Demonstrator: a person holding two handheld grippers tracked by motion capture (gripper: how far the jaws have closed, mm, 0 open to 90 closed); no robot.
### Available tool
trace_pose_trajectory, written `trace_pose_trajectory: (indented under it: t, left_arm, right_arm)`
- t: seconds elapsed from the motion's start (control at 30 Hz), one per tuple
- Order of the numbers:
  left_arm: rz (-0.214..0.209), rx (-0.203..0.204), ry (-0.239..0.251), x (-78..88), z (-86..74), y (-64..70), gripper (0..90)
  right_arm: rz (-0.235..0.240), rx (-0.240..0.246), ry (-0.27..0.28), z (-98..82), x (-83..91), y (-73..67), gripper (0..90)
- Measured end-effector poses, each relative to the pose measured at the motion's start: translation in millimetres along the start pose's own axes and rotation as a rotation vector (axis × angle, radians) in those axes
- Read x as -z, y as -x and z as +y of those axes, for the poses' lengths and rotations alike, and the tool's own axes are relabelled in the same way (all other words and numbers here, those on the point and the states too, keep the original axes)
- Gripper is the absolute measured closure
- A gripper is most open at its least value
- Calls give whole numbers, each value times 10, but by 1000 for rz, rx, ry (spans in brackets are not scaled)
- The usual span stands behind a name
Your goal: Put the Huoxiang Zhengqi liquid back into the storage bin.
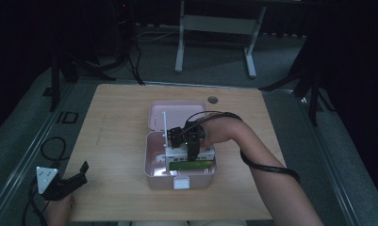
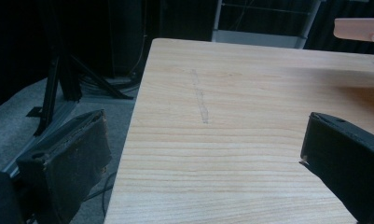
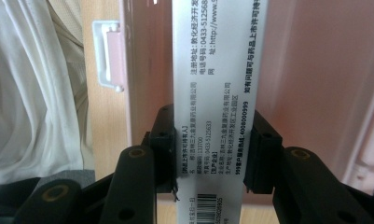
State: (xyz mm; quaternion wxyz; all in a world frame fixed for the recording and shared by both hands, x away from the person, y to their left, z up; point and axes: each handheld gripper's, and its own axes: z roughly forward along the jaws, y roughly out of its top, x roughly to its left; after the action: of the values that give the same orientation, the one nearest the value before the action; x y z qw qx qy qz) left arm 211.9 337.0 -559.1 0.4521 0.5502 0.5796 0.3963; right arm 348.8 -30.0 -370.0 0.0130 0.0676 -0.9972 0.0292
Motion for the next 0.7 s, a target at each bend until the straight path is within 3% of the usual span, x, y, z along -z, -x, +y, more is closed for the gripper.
trace_pose_trajectory:
  t: [0.7]
  left_arm:
    - [-1, -1, 1, -1, 0, 1, 16]
  right_arm:
    - [45, -4, -22, 32, -554, 58, 622]
